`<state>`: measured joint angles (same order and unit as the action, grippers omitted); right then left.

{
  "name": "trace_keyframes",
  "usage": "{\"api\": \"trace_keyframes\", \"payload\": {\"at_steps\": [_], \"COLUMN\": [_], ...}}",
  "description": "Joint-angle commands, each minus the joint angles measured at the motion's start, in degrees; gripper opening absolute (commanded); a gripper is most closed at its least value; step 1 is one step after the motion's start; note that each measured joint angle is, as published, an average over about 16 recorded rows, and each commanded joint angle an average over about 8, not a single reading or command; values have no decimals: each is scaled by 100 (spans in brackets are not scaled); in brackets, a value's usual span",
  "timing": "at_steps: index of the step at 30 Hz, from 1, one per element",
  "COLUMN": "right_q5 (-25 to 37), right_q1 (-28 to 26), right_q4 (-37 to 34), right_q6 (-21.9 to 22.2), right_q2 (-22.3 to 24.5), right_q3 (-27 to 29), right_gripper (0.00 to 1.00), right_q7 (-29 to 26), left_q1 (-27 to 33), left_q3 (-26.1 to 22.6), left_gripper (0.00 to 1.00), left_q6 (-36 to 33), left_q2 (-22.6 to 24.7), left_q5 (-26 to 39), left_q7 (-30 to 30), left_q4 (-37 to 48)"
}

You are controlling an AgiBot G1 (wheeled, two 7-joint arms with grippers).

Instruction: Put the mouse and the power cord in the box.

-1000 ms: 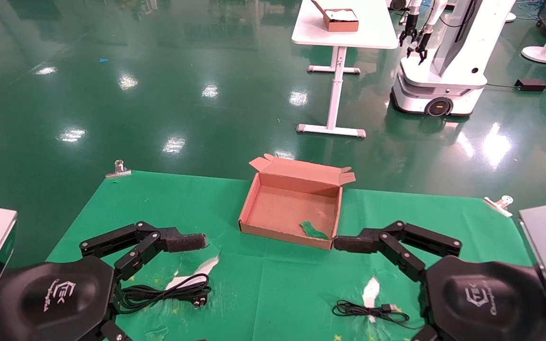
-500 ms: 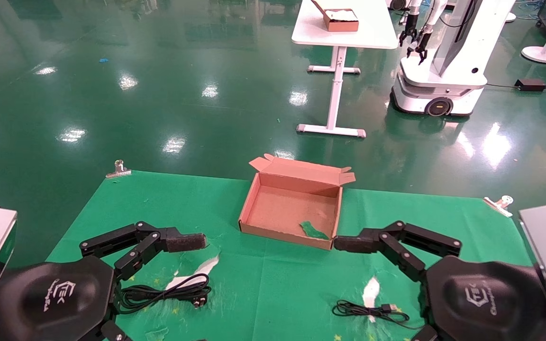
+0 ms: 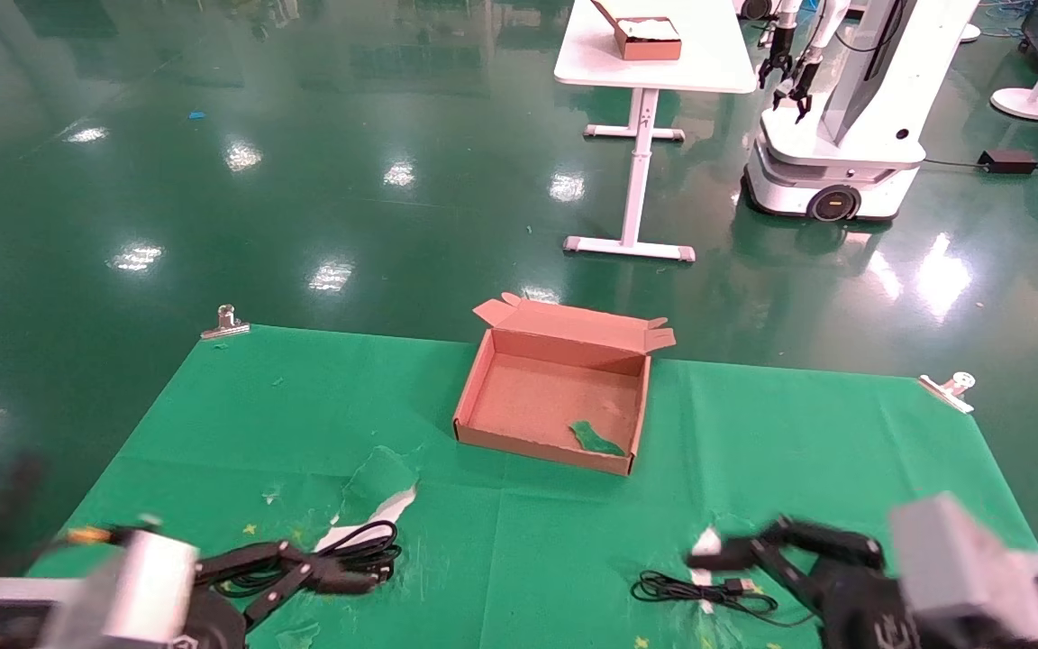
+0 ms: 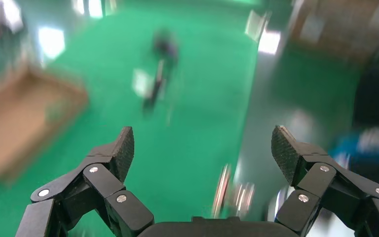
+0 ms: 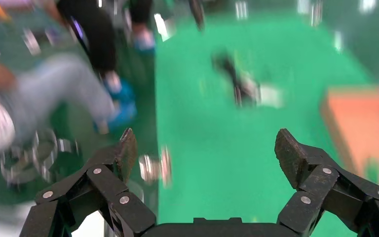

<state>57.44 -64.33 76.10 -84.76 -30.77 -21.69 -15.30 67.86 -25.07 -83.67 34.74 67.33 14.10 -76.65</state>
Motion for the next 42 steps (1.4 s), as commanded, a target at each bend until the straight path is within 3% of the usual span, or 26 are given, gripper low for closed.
{"api": "trace_keyframes", "payload": {"at_steps": [1, 6, 14, 19, 28, 35, 42], "right_q5": [416, 1011, 1032, 960, 889, 804, 761], "right_q1": [-101, -262, -283, -196, -134, -329, -392], "right_q4": [61, 67, -1, -26, 81, 119, 127], "right_q6": [39, 56, 14, 47, 151, 25, -93], "right_q2": [88, 80, 62, 129, 176, 217, 257], "right_q3": [-141, -373, -398, -357, -313, -280, -314], "right_gripper": [100, 100, 100, 100, 100, 100, 100], "right_q7": [-136, -305, -257, -162, -220, -319, -329], "left_q1": [248, 607, 703, 866, 1384, 1628, 1688], "left_q3": [-247, -648, -750, -1043, -1699, -2132, -2430], "left_gripper": [100, 100, 100, 100, 100, 100, 100], "left_q6": [54, 305, 247, 143, 456, 650, 839], "left_q2": [51, 346, 388, 565, 1621, 2343, 2769], "left_q5": [745, 1728, 1959, 2579, 4493, 5645, 6436], "left_q7": [130, 350, 331, 589, 1782, 2241, 2526], "left_q4": [-58, -88, -22, 34, 527, 1017, 1391]}}
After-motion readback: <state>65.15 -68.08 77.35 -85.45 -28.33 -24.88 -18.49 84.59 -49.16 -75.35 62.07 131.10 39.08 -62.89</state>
